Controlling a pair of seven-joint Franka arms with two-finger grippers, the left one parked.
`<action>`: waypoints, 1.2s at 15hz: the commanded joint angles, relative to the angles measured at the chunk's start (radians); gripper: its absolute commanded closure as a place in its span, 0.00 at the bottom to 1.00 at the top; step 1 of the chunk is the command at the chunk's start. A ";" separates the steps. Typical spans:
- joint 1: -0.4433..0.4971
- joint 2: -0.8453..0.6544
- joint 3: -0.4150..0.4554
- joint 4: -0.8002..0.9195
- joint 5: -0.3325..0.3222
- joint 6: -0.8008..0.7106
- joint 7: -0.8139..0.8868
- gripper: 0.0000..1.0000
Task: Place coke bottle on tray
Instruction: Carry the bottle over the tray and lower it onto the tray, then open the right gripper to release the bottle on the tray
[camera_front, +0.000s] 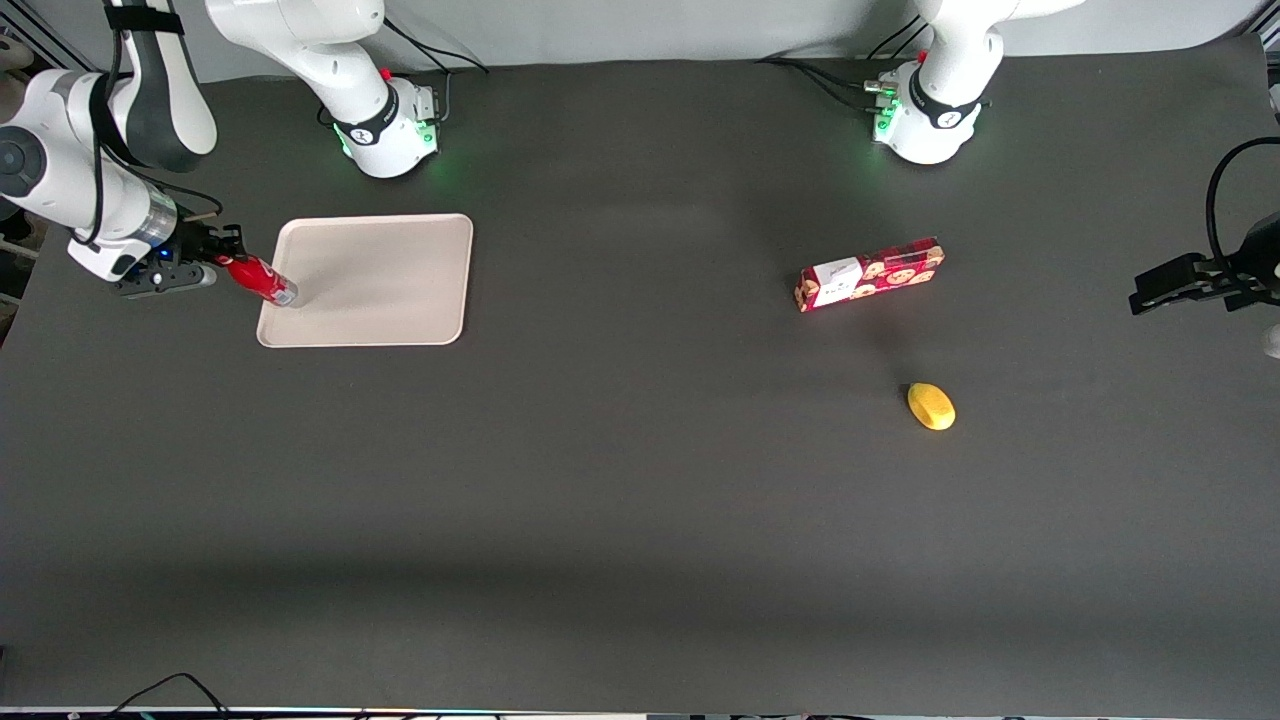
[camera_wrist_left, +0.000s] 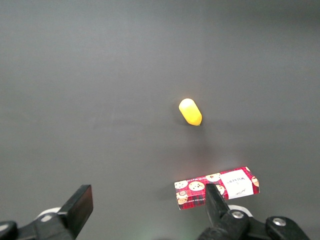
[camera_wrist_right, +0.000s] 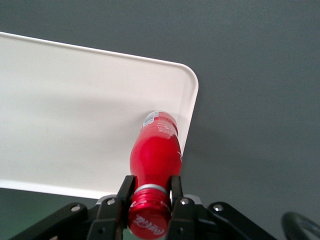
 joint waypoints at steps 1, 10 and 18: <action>0.002 0.034 -0.011 0.015 -0.021 0.031 -0.021 1.00; 0.007 0.072 -0.020 0.019 -0.009 0.060 -0.012 0.23; 0.019 0.059 0.023 0.188 0.067 -0.059 0.000 0.00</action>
